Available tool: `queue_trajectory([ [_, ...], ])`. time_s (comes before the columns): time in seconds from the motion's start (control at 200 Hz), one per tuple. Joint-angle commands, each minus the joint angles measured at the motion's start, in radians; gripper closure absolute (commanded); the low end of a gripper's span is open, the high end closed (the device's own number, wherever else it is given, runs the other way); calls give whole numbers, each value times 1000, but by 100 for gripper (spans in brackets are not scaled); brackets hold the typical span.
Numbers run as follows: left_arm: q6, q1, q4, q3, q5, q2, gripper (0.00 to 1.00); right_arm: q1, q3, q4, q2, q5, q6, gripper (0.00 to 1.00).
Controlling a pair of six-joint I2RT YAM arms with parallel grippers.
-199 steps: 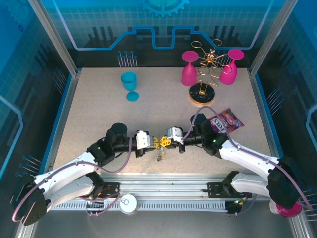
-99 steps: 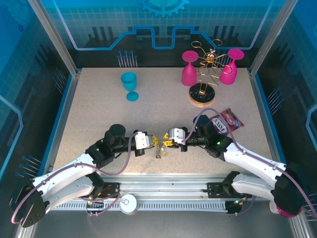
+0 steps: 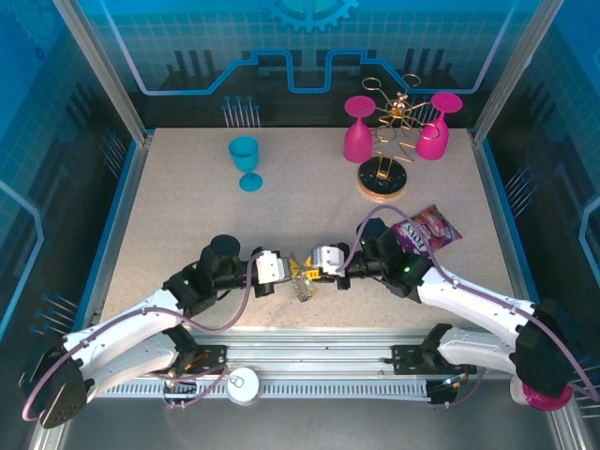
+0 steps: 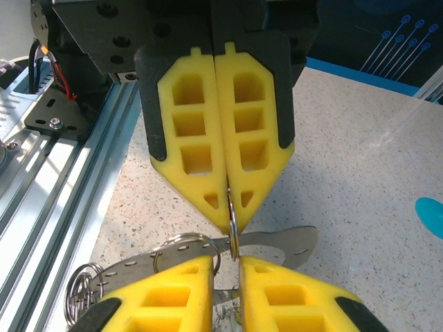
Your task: Put the keys on the keyring
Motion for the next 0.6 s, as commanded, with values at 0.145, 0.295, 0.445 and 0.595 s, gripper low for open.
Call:
queue_trajectory([
  [0.145,15,-7,9,36,27,5,100,20,34,23,10,25,-13,82],
  [0.295,14,-8,9,36,33,3,100,22,41,11,16,6,-16,86],
  [0.445,11,-8,10,38,39,2,100,26,53,-19,36,-12,-29,94],
  [0.595,11,-7,11,38,41,0,100,34,63,-29,51,-3,-32,90],
])
